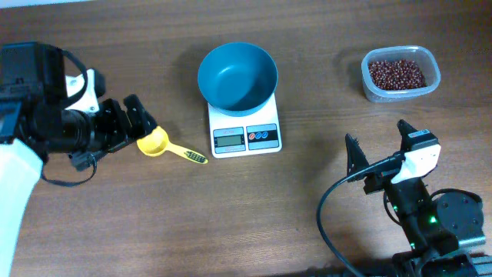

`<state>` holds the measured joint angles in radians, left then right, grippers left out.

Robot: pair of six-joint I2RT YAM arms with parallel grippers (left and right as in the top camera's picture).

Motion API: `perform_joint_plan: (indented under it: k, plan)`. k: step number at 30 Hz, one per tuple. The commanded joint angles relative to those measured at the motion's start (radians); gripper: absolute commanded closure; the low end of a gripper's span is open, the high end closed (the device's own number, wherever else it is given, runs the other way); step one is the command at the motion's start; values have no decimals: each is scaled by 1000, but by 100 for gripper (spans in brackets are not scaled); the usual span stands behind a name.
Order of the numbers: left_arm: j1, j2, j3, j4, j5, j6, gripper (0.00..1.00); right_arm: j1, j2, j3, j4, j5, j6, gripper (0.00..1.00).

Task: Scoop item into bowl and weigh 50g on scale
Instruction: 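Move the left gripper to the yellow scoop and grasp its bowl rim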

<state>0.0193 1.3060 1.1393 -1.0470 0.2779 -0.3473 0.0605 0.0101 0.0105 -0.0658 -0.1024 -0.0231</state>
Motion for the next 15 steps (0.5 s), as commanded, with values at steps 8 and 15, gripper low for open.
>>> perform_joint_plan:
  k: [8,15]
  plan:
    - [3,283,8,31,-155,-438,2,6,-6,-5,-5,-10,1,1]
    - [-4,395,8,100,-160,-487,13,6,-6,-5,-5,-10,1,1]
